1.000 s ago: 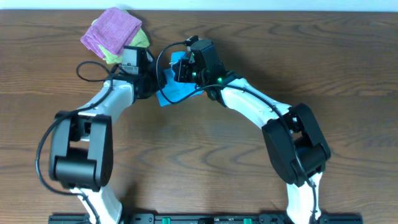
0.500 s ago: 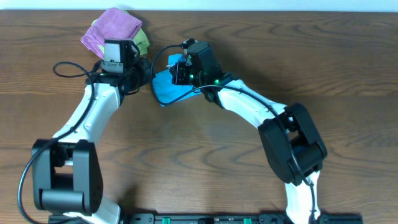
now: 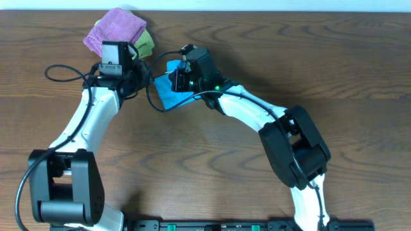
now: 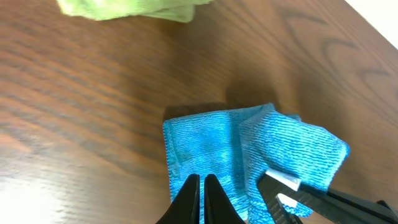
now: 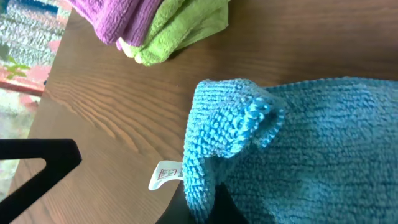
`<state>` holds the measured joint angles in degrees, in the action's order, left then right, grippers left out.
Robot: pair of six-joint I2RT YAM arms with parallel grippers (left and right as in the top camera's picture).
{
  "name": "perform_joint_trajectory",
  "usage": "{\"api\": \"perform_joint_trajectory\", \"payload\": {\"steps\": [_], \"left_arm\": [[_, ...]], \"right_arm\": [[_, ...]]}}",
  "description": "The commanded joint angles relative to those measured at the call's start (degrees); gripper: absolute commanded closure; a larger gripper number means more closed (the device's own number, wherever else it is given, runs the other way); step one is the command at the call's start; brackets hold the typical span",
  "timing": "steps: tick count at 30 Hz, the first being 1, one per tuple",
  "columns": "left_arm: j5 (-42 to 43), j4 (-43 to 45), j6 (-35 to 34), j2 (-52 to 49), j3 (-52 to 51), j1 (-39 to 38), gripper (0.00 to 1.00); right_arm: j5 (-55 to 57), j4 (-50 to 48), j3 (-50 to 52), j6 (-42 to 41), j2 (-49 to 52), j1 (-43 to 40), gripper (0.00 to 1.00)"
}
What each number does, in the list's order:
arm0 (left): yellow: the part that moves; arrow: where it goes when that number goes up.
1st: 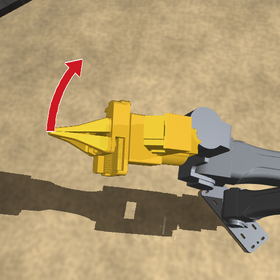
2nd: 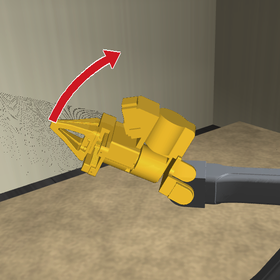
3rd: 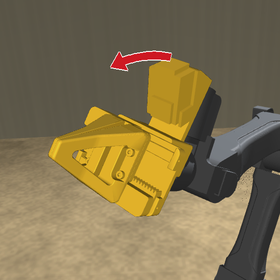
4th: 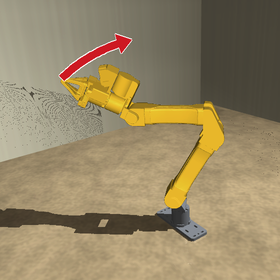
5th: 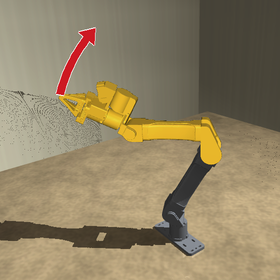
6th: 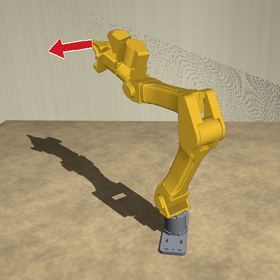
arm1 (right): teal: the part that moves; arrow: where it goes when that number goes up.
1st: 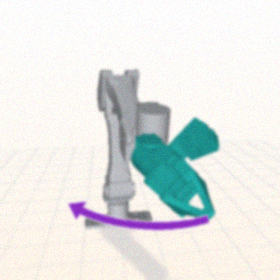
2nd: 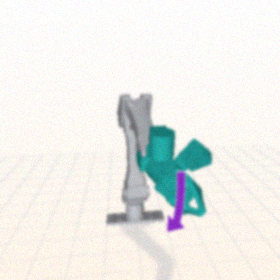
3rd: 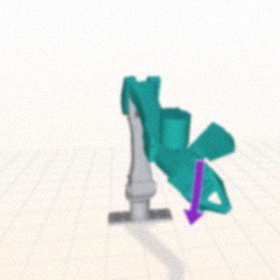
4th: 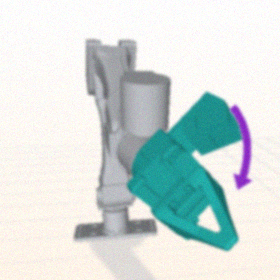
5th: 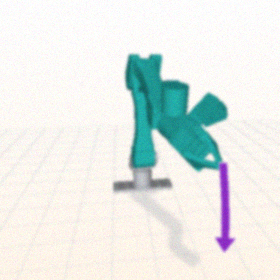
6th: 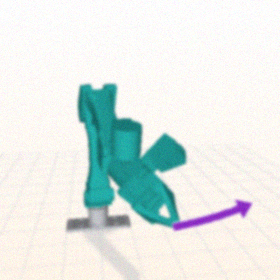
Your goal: Fold the cloth
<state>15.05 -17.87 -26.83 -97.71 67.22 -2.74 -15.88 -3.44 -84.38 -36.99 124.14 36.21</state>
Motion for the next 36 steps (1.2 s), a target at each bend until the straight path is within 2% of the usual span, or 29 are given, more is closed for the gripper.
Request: {"api": "perform_joint_trajectory", "payload": {"steps": [1, 11, 25, 26, 27, 28, 31, 36], "left_arm": [[-2.36, -1.44, 1.60, 1.11, 0.50, 1.55, 0.94], [-8.09, -6.25, 5.68, 1.09, 0.50, 4.00, 0.94], [-8.00, -5.40, 5.64, 1.11, 0.52, 6.64, 0.94], [-8.00, -5.22, 5.64, 1.11, 0.52, 6.64, 0.94], [-8.00, -5.01, 5.64, 1.11, 0.50, 6.64, 0.94], [-8.00, -4.79, 5.64, 1.11, 0.52, 6.64, 0.94], [-8.00, -4.37, 5.62, 1.11, 0.52, 6.64, 0.94], [-8.00, -4.15, 5.62, 1.11, 0.57, 6.75, 0.94]], "right_arm": [[-0.68, -0.70, -1.14, 0.79, 1.53, 1.01, 0.99], [-1.11, -0.90, -2.69, 0.37, 1.53, 1.01, 0.99], [-1.09, -1.09, -2.95, 1.09, 2.62, 1.73, 0.98], [-1.11, -1.07, -2.95, 1.49, 2.62, 1.97, 0.93], [-1.20, -1.03, -2.95, 1.53, 2.62, 2.23, 0.81], [-2.23, -1.07, -2.95, 2.23, 2.62, 2.49, 0.64], [-5.31, -1.05, -2.95, 2.84, 2.62, 2.89, 0.38], [-8.04, -1.07, -2.95, 2.84, 2.62, 2.69, 0.22]]}}
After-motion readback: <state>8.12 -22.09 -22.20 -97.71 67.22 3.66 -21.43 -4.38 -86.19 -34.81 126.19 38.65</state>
